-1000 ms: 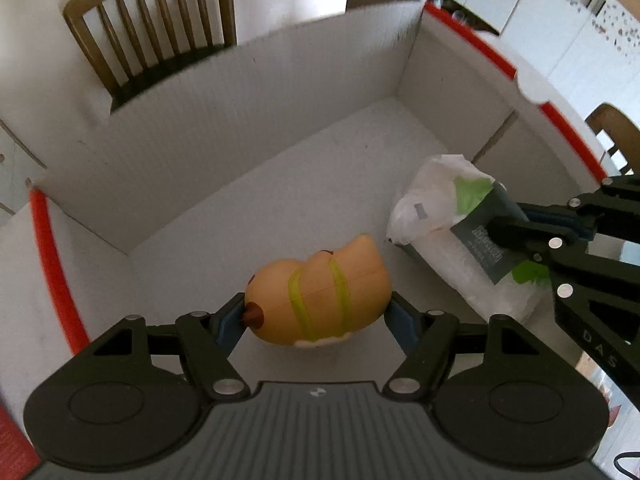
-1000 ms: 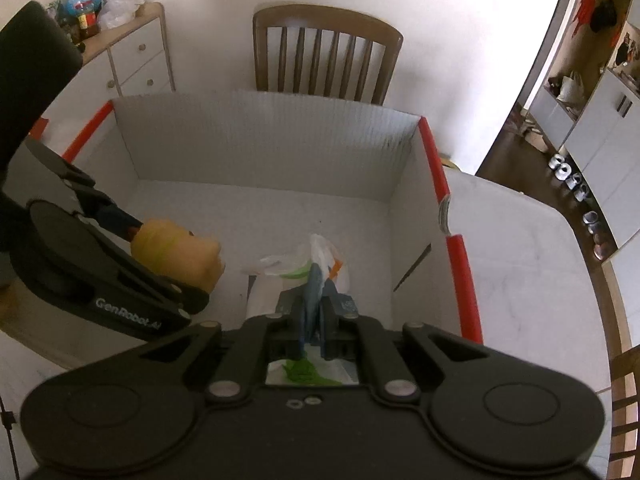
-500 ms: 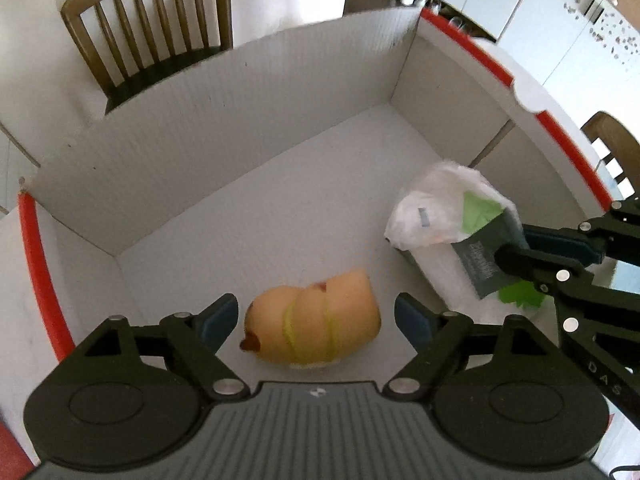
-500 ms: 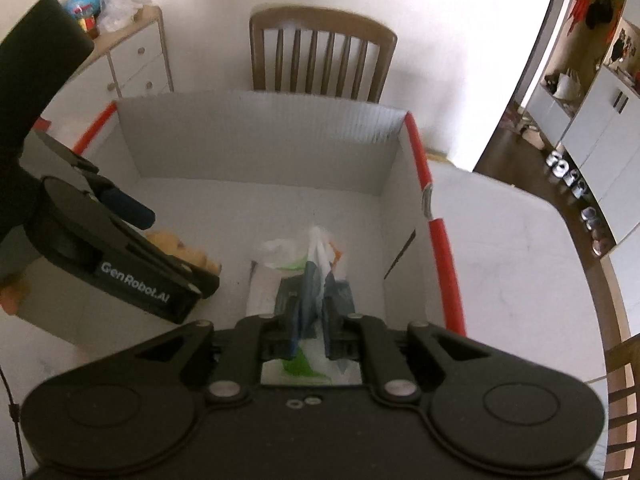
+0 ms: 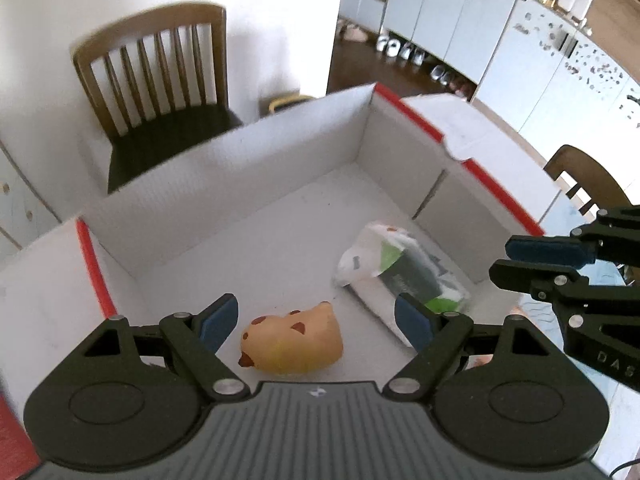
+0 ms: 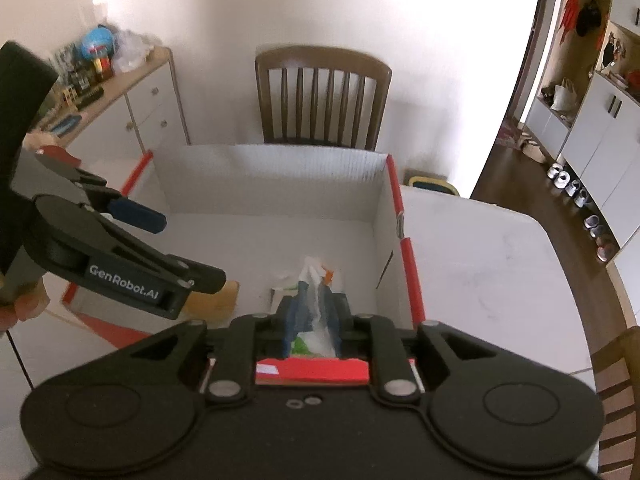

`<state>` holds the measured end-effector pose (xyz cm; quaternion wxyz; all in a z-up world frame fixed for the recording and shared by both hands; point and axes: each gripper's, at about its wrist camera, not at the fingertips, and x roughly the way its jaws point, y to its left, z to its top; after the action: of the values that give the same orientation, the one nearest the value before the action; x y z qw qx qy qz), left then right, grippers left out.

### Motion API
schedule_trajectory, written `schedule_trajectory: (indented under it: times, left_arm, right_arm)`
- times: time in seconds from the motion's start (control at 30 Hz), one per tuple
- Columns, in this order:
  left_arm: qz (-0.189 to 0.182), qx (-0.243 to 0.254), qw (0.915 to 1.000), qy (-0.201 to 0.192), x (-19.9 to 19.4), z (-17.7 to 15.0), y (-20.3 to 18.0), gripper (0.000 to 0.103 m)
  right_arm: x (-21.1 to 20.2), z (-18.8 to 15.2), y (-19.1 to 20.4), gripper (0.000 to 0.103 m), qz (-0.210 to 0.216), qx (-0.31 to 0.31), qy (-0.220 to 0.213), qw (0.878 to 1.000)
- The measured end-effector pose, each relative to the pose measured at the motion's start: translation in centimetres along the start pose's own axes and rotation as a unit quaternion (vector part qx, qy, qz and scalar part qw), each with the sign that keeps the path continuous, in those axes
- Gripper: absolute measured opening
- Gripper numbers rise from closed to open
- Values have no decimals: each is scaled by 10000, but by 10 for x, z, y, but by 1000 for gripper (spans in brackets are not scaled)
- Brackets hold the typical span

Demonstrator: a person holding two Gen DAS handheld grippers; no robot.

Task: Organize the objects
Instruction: 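Lower both items into the red box and open both grippers, then withdraw both grippers from the box back over the table items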

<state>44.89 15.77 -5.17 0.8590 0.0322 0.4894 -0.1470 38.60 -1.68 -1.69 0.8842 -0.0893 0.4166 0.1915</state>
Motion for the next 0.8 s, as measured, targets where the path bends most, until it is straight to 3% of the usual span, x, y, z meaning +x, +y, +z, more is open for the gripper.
schedule_trajectory:
  times: [0.43,0.5,0.57,0.8]
  left_arm:
    - [144,-153,9966,-796,-77,-37,-29,85]
    - [192,-142,9954,-930,-91,-48,-39,85]
    - [244,-147,9942,-1041,-104,-58,-50,85]
    - [467,-304,9904,-1267,-136,-99,-87,85]
  right_arm:
    - [-60,-31,6,25,470,-317,-388,9976]
    - [-72,-39,4,28,536,-347,-467,9969]
    - [-83,-49,1,41,608,-408,-538,9959]
    - [-110,-80,-7,45,860,-567,-612,9928]
